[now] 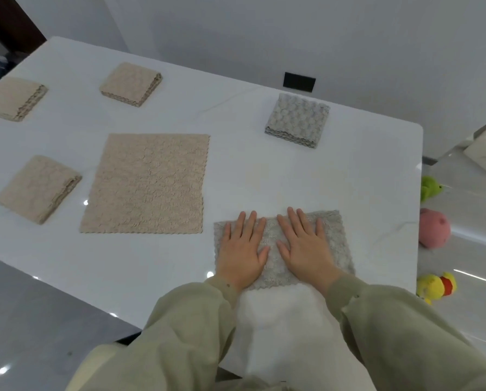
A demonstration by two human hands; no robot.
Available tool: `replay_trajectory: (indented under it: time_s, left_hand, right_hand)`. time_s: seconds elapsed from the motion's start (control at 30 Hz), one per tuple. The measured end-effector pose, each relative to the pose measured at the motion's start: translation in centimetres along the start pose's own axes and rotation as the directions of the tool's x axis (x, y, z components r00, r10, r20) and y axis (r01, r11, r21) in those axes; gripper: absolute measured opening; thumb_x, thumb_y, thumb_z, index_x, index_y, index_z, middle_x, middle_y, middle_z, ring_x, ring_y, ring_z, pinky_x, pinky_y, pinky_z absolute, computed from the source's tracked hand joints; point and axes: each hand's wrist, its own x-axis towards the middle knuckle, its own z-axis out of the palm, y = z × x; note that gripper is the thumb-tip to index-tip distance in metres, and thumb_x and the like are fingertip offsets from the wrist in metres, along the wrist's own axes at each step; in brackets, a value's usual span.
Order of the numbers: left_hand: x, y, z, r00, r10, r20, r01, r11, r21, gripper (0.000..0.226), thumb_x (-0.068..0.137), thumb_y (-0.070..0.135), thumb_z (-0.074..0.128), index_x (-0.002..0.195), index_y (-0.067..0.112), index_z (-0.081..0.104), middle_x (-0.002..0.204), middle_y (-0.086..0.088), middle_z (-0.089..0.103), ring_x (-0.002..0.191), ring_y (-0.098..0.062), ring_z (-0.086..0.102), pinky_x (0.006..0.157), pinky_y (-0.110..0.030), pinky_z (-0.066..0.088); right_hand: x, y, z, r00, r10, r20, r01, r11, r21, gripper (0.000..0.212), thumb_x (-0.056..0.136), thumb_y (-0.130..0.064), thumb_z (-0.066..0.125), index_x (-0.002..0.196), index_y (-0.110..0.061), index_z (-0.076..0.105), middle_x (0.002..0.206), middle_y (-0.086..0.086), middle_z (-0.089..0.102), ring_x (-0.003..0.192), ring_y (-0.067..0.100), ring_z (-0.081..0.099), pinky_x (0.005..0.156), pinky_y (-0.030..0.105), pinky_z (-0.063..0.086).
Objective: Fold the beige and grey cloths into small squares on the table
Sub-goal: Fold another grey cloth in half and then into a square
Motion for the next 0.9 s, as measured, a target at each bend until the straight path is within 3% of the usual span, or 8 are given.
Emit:
replay_trajectory:
  time_s: [0.17,0.3,0.37,0.47,0.57,0.67,0.8,0.9]
  left_hand:
    - [-0.4,-0.9,-0.1,0.998,-0.041,-0.046,0.041,0.999,0.004,0.065,0.092,0.053,0.027,0.148,0.019,0.029,0.155,-0.005,0.027,0.144,-0.028,0.02,0.116,-0.049,0.008]
    - [-1.2,-1.8,-0.3,0.996,-0.085,-0.02,0.086,0.996,0.037,0.069,0.095,0.056,0.01,0.148,0.015,0.028,0.154,-0.006,0.028,0.143,-0.028,0.023,0.115,-0.051,0.012]
    - [-0.8,-1.6,-0.8,0.996,-0.082,-0.035,0.084,0.995,0.048,0.068,0.095,0.054,0.016,0.146,0.011,0.03,0.153,-0.008,0.03,0.142,-0.03,0.025,0.11,-0.054,0.014]
    - [0.0,-0.4,-1.4,0.998,-0.016,-0.058,0.018,0.999,0.034,0.065,0.093,0.046,0.028,0.144,0.007,0.034,0.152,-0.01,0.031,0.142,-0.031,0.025,0.109,-0.057,0.019]
    - [-0.7,-0.3,-0.7,0.997,0.069,-0.025,-0.068,0.997,0.045,0.063,0.092,0.044,0.029,0.143,0.008,0.036,0.152,-0.009,0.033,0.14,-0.027,0.028,0.108,-0.055,0.032]
    - [-1.3,-1.0,-0.1,0.995,0.102,-0.005,-0.102,0.994,0.045,0.063,0.094,0.045,0.028,0.146,0.01,0.032,0.154,-0.006,0.029,0.142,-0.025,0.023,0.114,-0.05,0.022]
    - [-1.1,-2.1,-1.2,0.989,0.148,-0.014,-0.146,0.986,0.082,0.056,0.095,0.042,0.028,0.143,0.014,0.038,0.151,-0.007,0.035,0.14,-0.028,0.03,0.108,-0.056,0.026]
    - [-1.6,-4.9,-2.2,0.999,0.049,-0.012,-0.048,0.995,0.086,0.055,0.097,0.04,0.02,0.142,0.015,0.039,0.15,-0.007,0.036,0.14,-0.03,0.03,0.108,-0.058,0.026]
  right_hand:
    - [-0.1,2.8,-0.2,0.986,0.164,-0.032,-0.163,0.986,0.033,0.069,0.087,-0.054,-0.003,0.151,-0.027,-0.003,0.159,-0.001,-0.009,0.146,0.017,-0.012,0.115,0.047,-0.009]
    - [-0.4,3.9,-0.6,0.958,0.286,-0.021,-0.285,0.956,0.066,0.063,0.094,-0.048,0.003,0.151,-0.023,-0.003,0.16,0.0,-0.009,0.146,0.017,-0.011,0.116,0.05,-0.005]
    - [-0.3,3.6,-1.0,0.948,0.319,-0.01,-0.317,0.946,0.07,0.06,0.097,-0.045,0.006,0.151,-0.021,-0.005,0.159,0.002,-0.012,0.146,0.018,-0.014,0.117,0.05,-0.007]
    - [0.1,1.6,-1.6,0.98,0.178,-0.092,-0.169,0.981,0.098,0.062,0.095,-0.044,0.006,0.15,-0.02,-0.006,0.156,0.0,-0.016,0.145,0.02,-0.013,0.115,0.048,-0.008]
    - [-0.3,-0.2,-0.5,0.995,-0.051,-0.08,0.054,0.998,0.037,0.06,0.095,-0.044,0.014,0.15,-0.02,0.012,0.157,0.002,0.006,0.146,0.021,0.006,0.116,0.055,0.011]
    - [-0.7,0.0,0.3,0.998,-0.045,-0.033,0.046,0.999,0.018,0.06,0.094,-0.048,0.01,0.15,-0.026,0.005,0.157,-0.001,0.003,0.145,0.018,0.001,0.115,0.049,-0.001]
    - [-0.7,-0.2,-0.1,0.999,-0.04,-0.018,0.04,0.999,0.006,0.065,0.088,-0.052,-0.004,0.149,-0.027,-0.007,0.158,-0.001,-0.007,0.146,0.019,-0.007,0.112,0.046,-0.012]
    - [-0.8,-0.6,-0.4,0.999,-0.038,0.012,0.038,0.999,0.002,0.072,0.083,-0.056,-0.01,0.148,-0.026,-0.013,0.153,-0.001,-0.021,0.144,0.018,-0.017,0.11,0.046,-0.016]
